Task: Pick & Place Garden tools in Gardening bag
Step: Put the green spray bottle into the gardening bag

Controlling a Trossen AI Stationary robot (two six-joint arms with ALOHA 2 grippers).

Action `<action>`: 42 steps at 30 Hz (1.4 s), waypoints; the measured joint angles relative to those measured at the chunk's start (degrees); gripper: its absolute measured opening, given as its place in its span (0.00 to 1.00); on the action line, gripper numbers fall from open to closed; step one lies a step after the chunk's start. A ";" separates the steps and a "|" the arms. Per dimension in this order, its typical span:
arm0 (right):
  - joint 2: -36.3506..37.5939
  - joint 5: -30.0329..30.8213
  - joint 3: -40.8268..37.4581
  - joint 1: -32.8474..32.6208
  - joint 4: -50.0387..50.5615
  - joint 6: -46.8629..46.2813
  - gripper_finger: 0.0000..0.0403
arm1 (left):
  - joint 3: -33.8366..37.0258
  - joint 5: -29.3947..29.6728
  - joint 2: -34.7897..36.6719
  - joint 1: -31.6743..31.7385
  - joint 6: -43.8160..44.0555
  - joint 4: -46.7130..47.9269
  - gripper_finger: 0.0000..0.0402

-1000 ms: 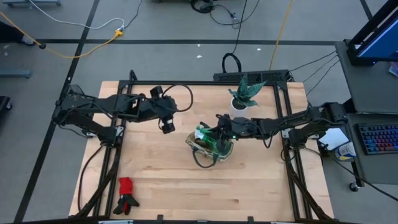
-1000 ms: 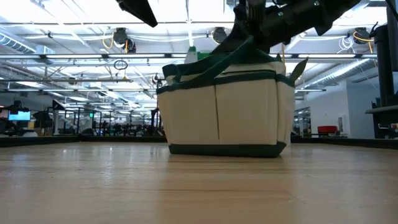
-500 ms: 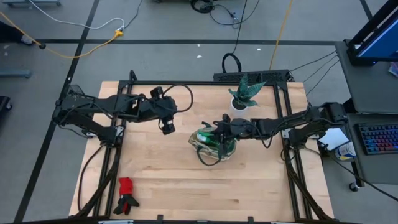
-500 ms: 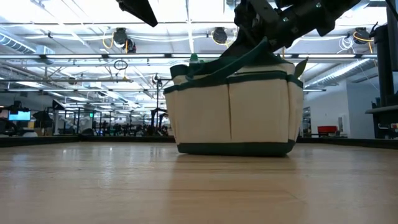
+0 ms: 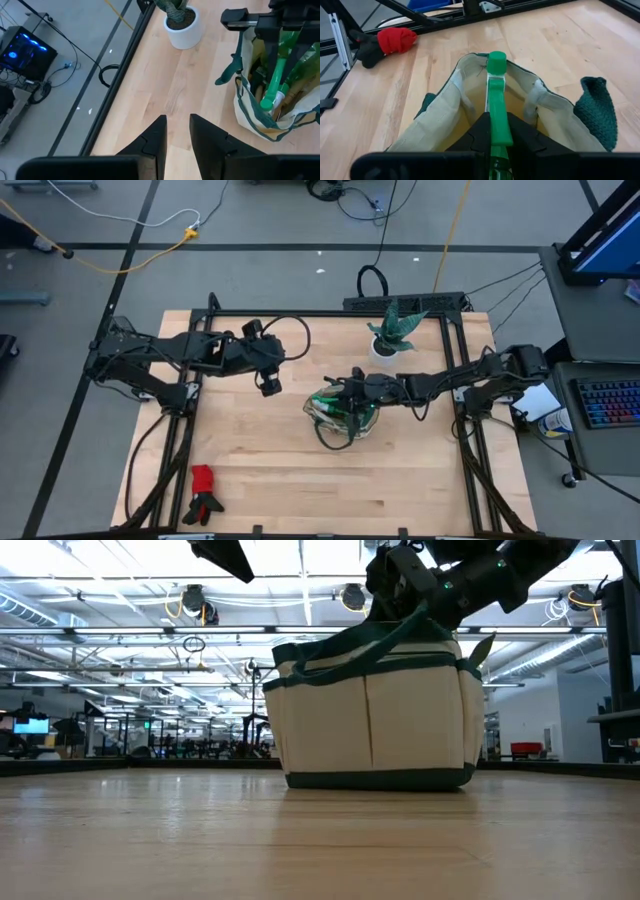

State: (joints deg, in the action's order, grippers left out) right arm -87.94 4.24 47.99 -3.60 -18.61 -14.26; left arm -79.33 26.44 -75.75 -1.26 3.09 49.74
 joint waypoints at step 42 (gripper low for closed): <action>0.46 -14.80 -0.15 -0.84 0.05 -4.70 0.08 | -0.02 -13.72 -4.73 0.01 -10.36 -13.96 0.22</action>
State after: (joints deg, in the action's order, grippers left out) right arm -87.48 -10.56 47.83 -4.44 -18.57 -18.96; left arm -79.35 12.72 -80.47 -1.24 -7.26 35.77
